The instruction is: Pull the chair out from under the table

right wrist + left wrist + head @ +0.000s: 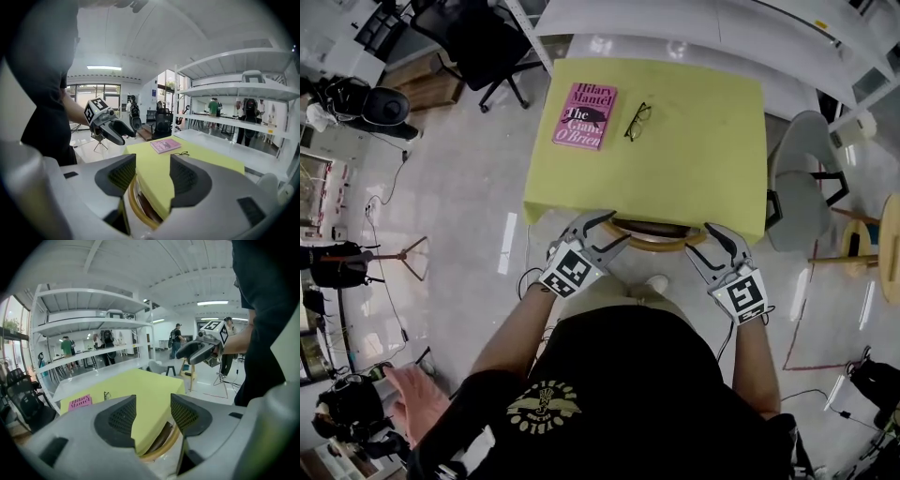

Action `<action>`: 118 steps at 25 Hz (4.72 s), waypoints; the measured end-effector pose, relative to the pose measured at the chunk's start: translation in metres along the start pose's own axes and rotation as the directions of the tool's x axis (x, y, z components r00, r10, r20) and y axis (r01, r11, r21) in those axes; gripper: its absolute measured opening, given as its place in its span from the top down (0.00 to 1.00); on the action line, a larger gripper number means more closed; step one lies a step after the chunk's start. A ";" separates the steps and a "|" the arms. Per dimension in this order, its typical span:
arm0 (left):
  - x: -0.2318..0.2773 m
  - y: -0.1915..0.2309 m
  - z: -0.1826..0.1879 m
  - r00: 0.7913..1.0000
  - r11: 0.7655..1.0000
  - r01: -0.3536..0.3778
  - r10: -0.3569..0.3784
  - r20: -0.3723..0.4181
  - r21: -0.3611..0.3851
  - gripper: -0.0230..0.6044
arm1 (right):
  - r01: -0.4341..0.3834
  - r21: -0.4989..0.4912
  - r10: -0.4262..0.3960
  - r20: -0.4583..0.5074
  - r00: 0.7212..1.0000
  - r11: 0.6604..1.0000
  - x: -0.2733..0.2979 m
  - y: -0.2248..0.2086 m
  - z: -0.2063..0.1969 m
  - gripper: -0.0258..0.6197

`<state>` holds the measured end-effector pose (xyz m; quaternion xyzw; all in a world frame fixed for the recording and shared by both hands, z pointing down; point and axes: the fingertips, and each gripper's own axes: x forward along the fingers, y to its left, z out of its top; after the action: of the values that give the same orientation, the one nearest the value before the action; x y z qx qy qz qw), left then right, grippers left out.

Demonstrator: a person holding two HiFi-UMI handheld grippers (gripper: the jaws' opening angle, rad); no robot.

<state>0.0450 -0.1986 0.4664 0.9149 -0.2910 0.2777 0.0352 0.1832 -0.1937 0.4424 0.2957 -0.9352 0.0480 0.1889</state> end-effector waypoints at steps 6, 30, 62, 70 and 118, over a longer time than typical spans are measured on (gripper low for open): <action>0.023 -0.006 -0.051 0.990 0.995 0.056 -0.044 -0.133 0.086 0.61 | -0.052 -0.041 0.048 -0.097 0.994 0.998 0.018 0.009 -0.028 0.62; 0.105 -0.053 -0.196 0.797 0.874 0.470 -0.359 -0.486 0.126 0.56 | -0.240 0.020 0.222 -0.464 0.858 0.971 0.091 0.040 -0.162 0.59; 0.164 -0.059 -0.306 0.565 0.724 0.674 -0.377 -0.734 0.147 0.56 | -0.482 -0.037 0.228 -0.847 0.479 0.875 0.150 0.041 -0.349 0.58; 0.173 -0.051 -0.315 0.580 0.720 0.653 -0.276 -0.767 0.235 0.64 | -0.500 -0.068 0.198 -0.866 0.459 0.863 0.151 0.040 -0.353 0.59; 0.160 -0.074 -0.322 0.431 0.591 0.785 -0.304 -0.850 0.187 0.74 | -0.585 -0.149 0.176 -0.869 0.461 0.797 0.140 0.056 -0.351 0.69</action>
<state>0.0373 -0.1468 0.8301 0.7224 0.1795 0.6672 -0.0274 0.1593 -0.1518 0.8214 -0.0351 -0.7634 0.0150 0.6448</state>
